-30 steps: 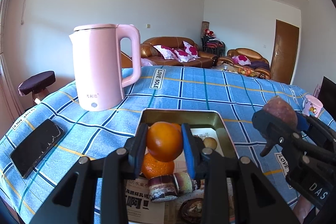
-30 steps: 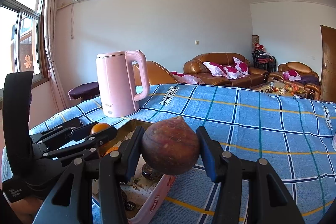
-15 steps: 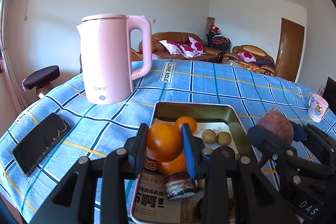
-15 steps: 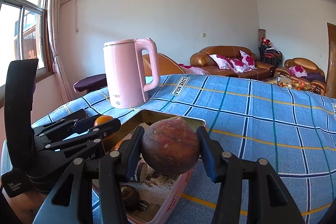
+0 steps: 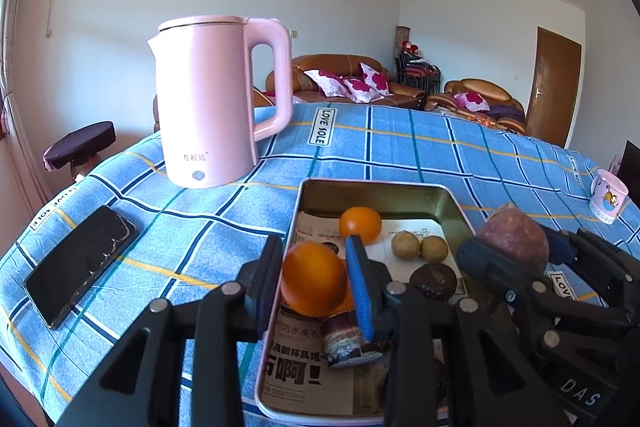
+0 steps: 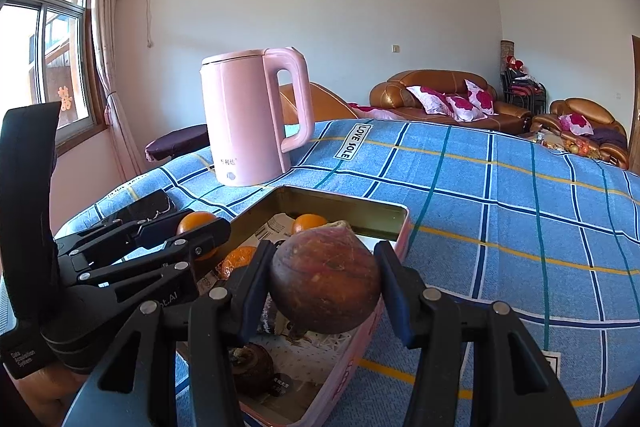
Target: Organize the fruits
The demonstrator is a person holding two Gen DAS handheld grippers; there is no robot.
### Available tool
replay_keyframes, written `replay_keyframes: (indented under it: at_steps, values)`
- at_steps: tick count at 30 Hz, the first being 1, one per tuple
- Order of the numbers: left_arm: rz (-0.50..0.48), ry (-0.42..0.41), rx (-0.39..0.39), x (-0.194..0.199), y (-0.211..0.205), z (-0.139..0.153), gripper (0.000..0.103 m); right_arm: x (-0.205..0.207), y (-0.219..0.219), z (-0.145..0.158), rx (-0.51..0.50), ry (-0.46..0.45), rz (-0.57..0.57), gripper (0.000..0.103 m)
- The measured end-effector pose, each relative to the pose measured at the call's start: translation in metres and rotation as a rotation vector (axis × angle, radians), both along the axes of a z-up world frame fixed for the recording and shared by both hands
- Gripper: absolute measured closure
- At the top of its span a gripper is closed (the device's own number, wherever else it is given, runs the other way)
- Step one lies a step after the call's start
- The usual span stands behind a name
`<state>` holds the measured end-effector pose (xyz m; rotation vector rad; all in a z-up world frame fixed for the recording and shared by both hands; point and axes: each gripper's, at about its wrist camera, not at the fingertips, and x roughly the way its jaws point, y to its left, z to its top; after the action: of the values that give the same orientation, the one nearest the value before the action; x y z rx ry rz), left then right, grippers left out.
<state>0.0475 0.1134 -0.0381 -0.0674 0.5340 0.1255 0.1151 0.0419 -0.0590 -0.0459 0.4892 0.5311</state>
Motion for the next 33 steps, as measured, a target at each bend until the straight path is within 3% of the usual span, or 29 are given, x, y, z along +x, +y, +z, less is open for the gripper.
replay_keyframes:
  at_steps: [6, 11, 16, 18, 23, 33]
  values:
    - [0.005, 0.002, 0.007, 0.000, 0.000, 0.000, 0.065, 0.003, 0.002, -0.002, -0.007, 0.015, 0.007, 0.050]
    - [0.035, 0.002, 0.002, -0.001, 0.004, 0.000, 0.040, 0.009, 0.005, -0.006, -0.006, 0.056, 0.026, 0.048]
    - [0.051, -0.024, -0.008, -0.008, 0.006, 0.004, 0.019, 0.010, -0.009, -0.005, 0.069, 0.062, 0.007, 0.028]
    - [0.055, -0.037, -0.002, -0.011, 0.005, 0.005, 0.013, 0.008, -0.013, -0.004, 0.086, 0.054, 0.001, 0.027]
    - [0.047, -0.064, 0.006, -0.015, 0.002, 0.009, 0.006, -0.003, -0.021, 0.003, 0.090, -0.005, -0.047, 0.026]
    - [0.038, -0.090, 0.013, -0.022, -0.005, 0.015, 0.004, -0.011, -0.035, 0.015, 0.060, -0.053, -0.122, 0.023]
